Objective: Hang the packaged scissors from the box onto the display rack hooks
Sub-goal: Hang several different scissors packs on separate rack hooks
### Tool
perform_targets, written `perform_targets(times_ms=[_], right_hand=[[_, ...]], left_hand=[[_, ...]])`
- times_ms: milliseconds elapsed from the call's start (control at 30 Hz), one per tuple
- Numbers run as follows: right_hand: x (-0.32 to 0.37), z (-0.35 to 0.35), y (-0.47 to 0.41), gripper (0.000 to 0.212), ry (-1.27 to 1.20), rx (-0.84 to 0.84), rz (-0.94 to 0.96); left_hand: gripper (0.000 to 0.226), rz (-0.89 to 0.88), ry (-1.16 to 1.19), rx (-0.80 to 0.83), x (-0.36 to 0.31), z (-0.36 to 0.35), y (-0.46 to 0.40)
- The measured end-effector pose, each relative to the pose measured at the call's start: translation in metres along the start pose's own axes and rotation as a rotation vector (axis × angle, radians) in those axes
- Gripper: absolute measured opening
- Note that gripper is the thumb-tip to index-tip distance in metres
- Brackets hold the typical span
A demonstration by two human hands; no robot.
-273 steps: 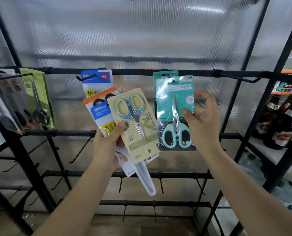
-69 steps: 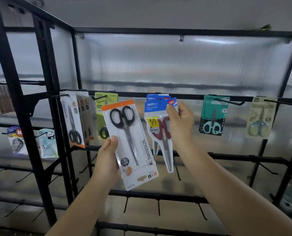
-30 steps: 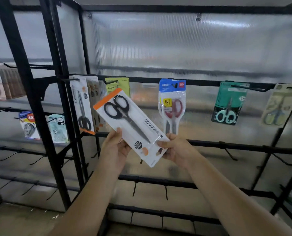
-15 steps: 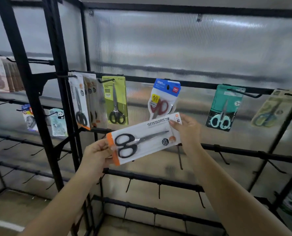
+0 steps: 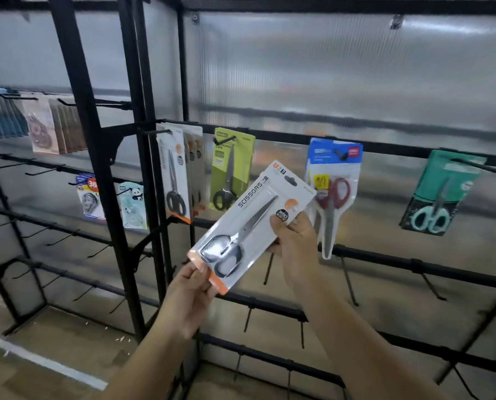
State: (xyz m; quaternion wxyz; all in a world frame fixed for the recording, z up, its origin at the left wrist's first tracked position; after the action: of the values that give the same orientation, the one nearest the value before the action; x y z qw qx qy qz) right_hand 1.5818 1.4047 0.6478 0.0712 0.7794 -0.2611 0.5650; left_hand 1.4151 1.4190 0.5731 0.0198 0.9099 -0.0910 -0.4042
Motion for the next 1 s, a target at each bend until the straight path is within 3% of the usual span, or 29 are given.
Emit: perform_targets(times_ms=[133, 233, 300, 433, 667, 867, 1000], right_hand=[[-0.018, -0.044, -0.005, 0.021, 0.028, 0.037, 0.154], [-0.029, -0.08, -0.01, 0.017, 0.091, 0.044, 0.338], [-0.038, -0.099, -0.009, 0.038, 0.093, 0.0, 0.417], [-0.06, -0.115, -0.011, 0.045, 0.071, -0.09, 0.443], [-0.07, -0.149, -0.001, 0.008, 0.37, -0.038, 0.556], [-0.031, -0.187, -0.008, 0.035, 0.69, 0.112, 0.558], [-0.016, -0.202, -0.012, 0.045, 0.737, 0.109, 0.517]], left_hand=[[0.014, -0.081, -0.275, -0.054, -0.034, 0.03, -0.019], [0.013, -0.291, -0.8, -0.071, -0.075, 0.06, -0.041], [0.017, -0.446, -1.229, -0.059, -0.104, 0.075, -0.057], [0.018, -0.566, -1.583, -0.04, -0.143, 0.085, -0.079], [0.022, -0.718, -1.792, 0.082, -0.164, 0.08, -0.088], [0.027, -0.724, -1.838, 0.152, -0.177, 0.072, -0.089], [0.024, -0.726, -1.776, 0.121, -0.18, 0.073, -0.09]])
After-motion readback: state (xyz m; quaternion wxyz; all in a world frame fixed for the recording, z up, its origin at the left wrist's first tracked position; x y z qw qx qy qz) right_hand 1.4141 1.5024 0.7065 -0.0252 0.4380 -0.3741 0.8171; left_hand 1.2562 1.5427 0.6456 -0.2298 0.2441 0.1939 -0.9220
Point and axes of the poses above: each hand's wrist, its own y-axis away from the middle knuckle, its own z-axis out of the back of the hand, x = y × z, the point moved 2 cm from there along -y, towards the middle knuckle, and after that the axes turned 6 degrees about -x, right-handed, at the moved point
